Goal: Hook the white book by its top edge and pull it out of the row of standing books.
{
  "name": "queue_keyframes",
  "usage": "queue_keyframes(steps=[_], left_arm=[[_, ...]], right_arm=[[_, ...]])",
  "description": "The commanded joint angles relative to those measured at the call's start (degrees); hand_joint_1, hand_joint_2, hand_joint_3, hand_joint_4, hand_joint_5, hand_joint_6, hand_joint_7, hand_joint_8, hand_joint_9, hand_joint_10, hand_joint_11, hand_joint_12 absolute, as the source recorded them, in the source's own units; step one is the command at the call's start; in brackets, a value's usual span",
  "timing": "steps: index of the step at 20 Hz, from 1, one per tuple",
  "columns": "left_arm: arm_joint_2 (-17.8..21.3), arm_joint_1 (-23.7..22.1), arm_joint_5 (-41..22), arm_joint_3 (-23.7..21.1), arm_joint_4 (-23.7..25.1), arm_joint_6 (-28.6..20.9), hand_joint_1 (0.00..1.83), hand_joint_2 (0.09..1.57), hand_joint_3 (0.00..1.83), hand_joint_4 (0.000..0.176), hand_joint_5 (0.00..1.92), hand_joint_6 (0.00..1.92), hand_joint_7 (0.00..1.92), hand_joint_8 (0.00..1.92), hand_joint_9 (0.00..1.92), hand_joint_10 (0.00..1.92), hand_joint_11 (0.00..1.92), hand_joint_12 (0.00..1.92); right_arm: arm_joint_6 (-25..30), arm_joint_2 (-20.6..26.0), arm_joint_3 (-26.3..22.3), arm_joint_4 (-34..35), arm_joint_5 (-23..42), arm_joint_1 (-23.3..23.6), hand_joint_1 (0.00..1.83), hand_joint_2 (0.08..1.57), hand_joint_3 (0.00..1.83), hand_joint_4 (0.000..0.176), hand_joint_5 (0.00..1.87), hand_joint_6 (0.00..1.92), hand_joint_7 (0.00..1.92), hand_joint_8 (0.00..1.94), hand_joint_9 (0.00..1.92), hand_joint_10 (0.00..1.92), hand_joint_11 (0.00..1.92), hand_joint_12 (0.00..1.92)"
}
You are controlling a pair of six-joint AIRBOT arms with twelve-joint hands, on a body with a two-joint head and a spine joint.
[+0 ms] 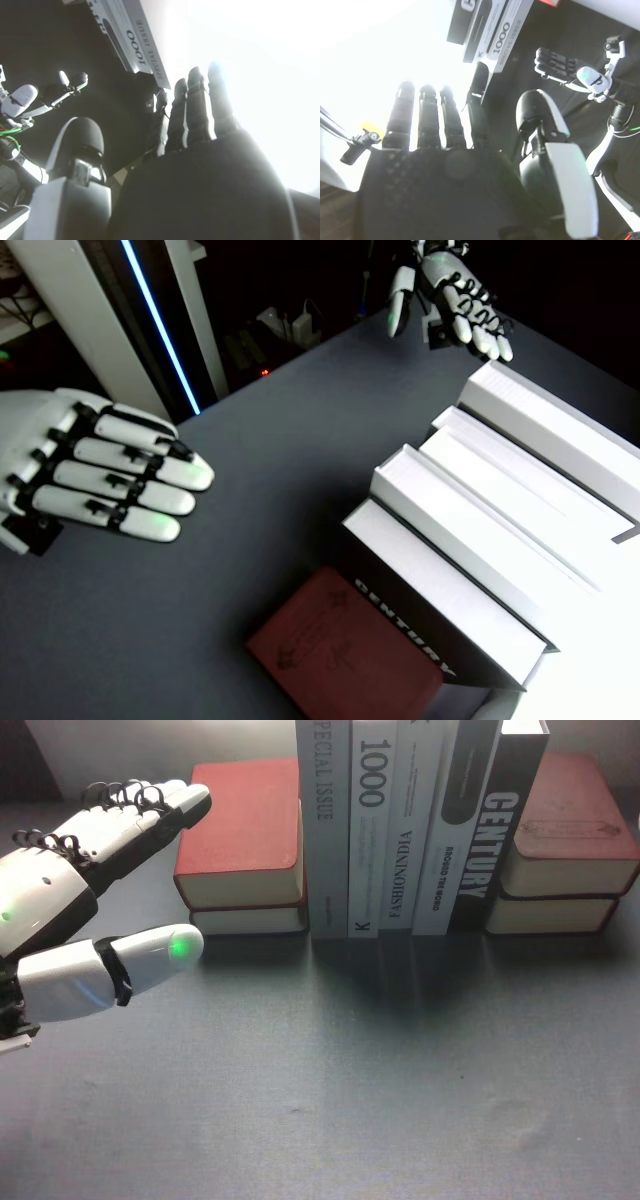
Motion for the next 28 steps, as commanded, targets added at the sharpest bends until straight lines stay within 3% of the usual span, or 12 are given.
queue_keyframes(steps=[1, 7, 9, 12, 13, 14, 16, 20, 24, 25, 27, 28], left_arm=[[0.1, -0.6, -6.8, 0.2, -1.0, -0.1, 0.00, 1.15, 0.01, 0.071, 0.00, 0.00, 0.00, 0.00, 0.00, 0.00, 0.00, 0.00], [0.0, -0.6, -6.8, 0.3, -0.8, -0.1, 0.00, 1.16, 0.01, 0.075, 0.00, 0.00, 0.00, 0.00, 0.00, 0.00, 0.00, 0.00], [-0.2, -0.6, -6.7, 0.5, -1.0, -0.2, 0.00, 1.16, 0.01, 0.080, 0.00, 0.00, 0.00, 0.00, 0.00, 0.00, 0.00, 0.00], [-0.2, -0.6, -6.5, 0.7, -1.1, -0.5, 0.00, 1.16, 0.01, 0.068, 0.00, 0.00, 0.00, 0.00, 0.00, 0.00, 0.00, 0.00], [-0.2, -0.5, -6.3, 0.7, -1.0, -0.5, 0.00, 1.18, 0.01, 0.034, 0.00, 0.00, 0.00, 0.00, 0.00, 0.00, 0.00, 0.00], [-0.2, -0.5, -6.3, 0.7, -1.0, -0.5, 0.00, 1.19, 0.02, 0.028, 0.00, 0.00, 0.00, 0.00, 0.00, 0.00, 0.00, 0.00], [-0.2, -0.5, -6.2, 0.9, -1.0, -0.5, 0.00, 1.19, 0.02, 0.041, 0.00, 0.00, 0.00, 0.00, 0.00, 0.00, 0.00, 0.00], [-0.2, -0.2, -5.9, 1.1, -1.0, -0.6, 0.00, 1.21, 0.02, 0.046, 0.00, 0.00, 0.00, 0.00, 0.00, 0.00, 0.00, 0.00], [-0.4, -0.2, -5.7, 1.3, -1.0, -0.6, 0.00, 1.21, 0.01, 0.029, 0.00, 0.00, 0.00, 0.00, 0.00, 0.00, 0.00, 0.00], [-0.5, -0.2, -5.6, 1.4, -1.0, -0.6, 0.00, 1.21, 0.01, 0.035, 0.00, 0.00, 0.00, 0.00, 0.00, 0.00, 0.00, 0.00], [-0.8, -0.2, -5.4, 1.7, -1.0, -0.9, 0.00, 1.23, 0.02, 0.027, 0.00, 0.00, 0.00, 0.00, 0.00, 0.00, 0.00, 0.00], [-0.9, -0.2, -5.3, 1.8, -1.0, -0.9, 0.00, 1.23, 0.02, 0.023, 0.00, 0.00, 0.00, 0.00, 0.00, 0.00, 0.00, 0.00]], right_arm=[[-0.1, 0.3, 0.2, 0.3, 6.7, 0.8, 0.36, 1.30, 0.08, 0.000, 0.00, 0.00, 0.00, 0.00, 0.00, 0.00, 0.00, 0.00], [-0.1, 0.3, 0.6, 0.3, 6.3, 2.0, 0.27, 1.33, 0.05, 0.000, 0.00, 0.00, 0.00, 0.00, 0.00, 0.00, 0.00, 0.00], [-1.2, 0.0, 1.2, 0.1, 5.7, 4.5, 0.29, 1.35, 0.04, 0.000, 0.00, 0.00, 0.00, 0.00, 0.00, 0.00, 0.00, 0.00], [-4.4, -2.3, 3.5, -0.1, 0.7, 12.2, 0.39, 1.37, 0.03, 0.000, 0.00, 0.00, 0.00, 0.00, 0.00, 0.00, 0.00, 0.00], [-4.4, -3.3, 4.6, -0.2, -1.0, 14.4, 0.35, 1.37, 0.03, 0.000, 0.00, 0.00, 0.00, 0.00, 0.00, 0.00, 0.00, 0.00], [-4.4, -4.2, 5.6, -0.1, -1.8, 16.1, 0.31, 1.37, 0.03, 0.000, 0.00, 0.00, 0.00, 0.00, 0.00, 0.00, 0.00, 0.00], [-4.4, -6.0, 7.5, 0.3, -3.7, 19.5, 0.33, 1.37, 0.02, 0.000, 0.00, 0.00, 0.00, 0.00, 0.00, 0.00, 0.00, 0.00], [-6.5, -9.9, 11.2, -0.1, -10.0, 27.3, 0.22, 1.38, 0.01, 0.000, 0.00, 0.00, 0.00, 0.00, 0.00, 0.00, 0.00, 0.00], [-9.1, -12.2, 12.8, -1.2, -14.2, 32.3, 0.13, 1.40, 0.02, 0.000, 0.02, 0.01, 0.00, 0.00, 0.00, 0.00, 0.00, 0.00], [-9.1, -12.8, 13.3, -1.5, -15.3, 33.3, 0.12, 1.40, 0.02, 0.000, 0.04, 0.01, 0.00, 0.00, 0.00, 0.00, 0.00, 0.00], [-9.1, -13.9, 14.1, -1.6, -16.2, 34.2, 0.09, 1.40, 0.01, 0.000, 0.04, 0.02, 0.00, 0.00, 0.00, 0.00, 0.00, 0.00], [-9.1, -14.3, 14.3, -1.9, -16.5, 34.6, 0.06, 1.40, 0.01, 0.007, 0.03, 0.01, 0.00, 0.00, 0.00, 0.00, 0.00, 0.00]])
